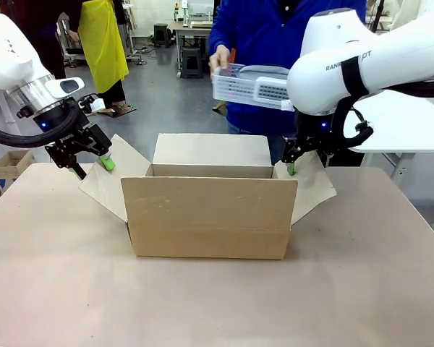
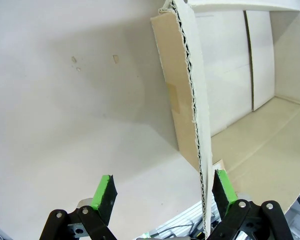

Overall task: Pack the gift set into the box.
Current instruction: Place both hands on the side flaps of the Package Box and spread them outward, then lift both hands away from the flaps of the Package Box.

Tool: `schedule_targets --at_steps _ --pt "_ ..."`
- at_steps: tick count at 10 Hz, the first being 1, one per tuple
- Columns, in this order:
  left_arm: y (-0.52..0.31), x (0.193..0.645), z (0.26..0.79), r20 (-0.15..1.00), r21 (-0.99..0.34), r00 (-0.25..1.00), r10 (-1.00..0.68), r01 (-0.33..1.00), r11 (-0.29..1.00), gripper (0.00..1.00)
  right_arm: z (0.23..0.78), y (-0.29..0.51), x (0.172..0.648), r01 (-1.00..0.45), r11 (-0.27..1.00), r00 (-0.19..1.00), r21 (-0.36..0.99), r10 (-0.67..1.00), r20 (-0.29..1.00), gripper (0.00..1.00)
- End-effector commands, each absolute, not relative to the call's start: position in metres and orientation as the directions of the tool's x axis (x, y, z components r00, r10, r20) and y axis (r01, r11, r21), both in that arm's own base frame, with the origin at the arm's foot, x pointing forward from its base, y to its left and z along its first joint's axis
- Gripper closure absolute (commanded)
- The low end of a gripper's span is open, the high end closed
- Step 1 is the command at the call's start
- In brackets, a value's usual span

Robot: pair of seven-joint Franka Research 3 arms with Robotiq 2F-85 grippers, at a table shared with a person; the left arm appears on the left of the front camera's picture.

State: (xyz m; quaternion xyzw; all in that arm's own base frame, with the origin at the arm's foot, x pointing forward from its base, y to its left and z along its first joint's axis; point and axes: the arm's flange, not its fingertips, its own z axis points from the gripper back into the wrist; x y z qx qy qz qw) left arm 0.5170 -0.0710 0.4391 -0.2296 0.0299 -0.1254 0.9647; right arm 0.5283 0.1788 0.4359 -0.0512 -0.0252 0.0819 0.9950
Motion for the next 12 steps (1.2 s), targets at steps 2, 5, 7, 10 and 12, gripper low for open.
schedule_targets --at_steps 2,5,7,10,12 --pt "-0.0712 0.5152 0.4399 -0.002 -0.44 0.969 -0.247 0.22 0.87 0.0 0.4381 0.1816 0.5311 -0.137 0.981 0.989 -0.134 0.143 0.041 0.0" --pt "-0.0712 0.5152 0.4399 -0.002 -0.44 0.969 -0.247 0.22 0.87 0.0 0.4381 0.1816 0.5311 -0.137 0.981 0.989 -0.134 0.143 0.041 0.0" --pt "-0.0712 0.5152 0.4399 -0.002 -0.44 0.969 -0.247 0.22 0.87 0.0 0.4381 0.1816 0.5311 -0.137 0.981 0.989 -0.134 0.143 0.041 0.0" --pt "-0.0712 0.5152 0.4399 -0.002 -0.44 0.969 -0.247 0.22 0.87 0.0 0.4381 0.1816 0.5311 -0.137 0.981 0.989 -0.134 0.143 0.041 0.0" --pt "-0.0712 0.5152 0.4399 -0.002 -0.44 0.969 -0.247 0.22 0.87 0.0 0.4381 0.1816 0.5311 -0.137 0.981 0.989 -0.134 0.143 0.041 0.0"
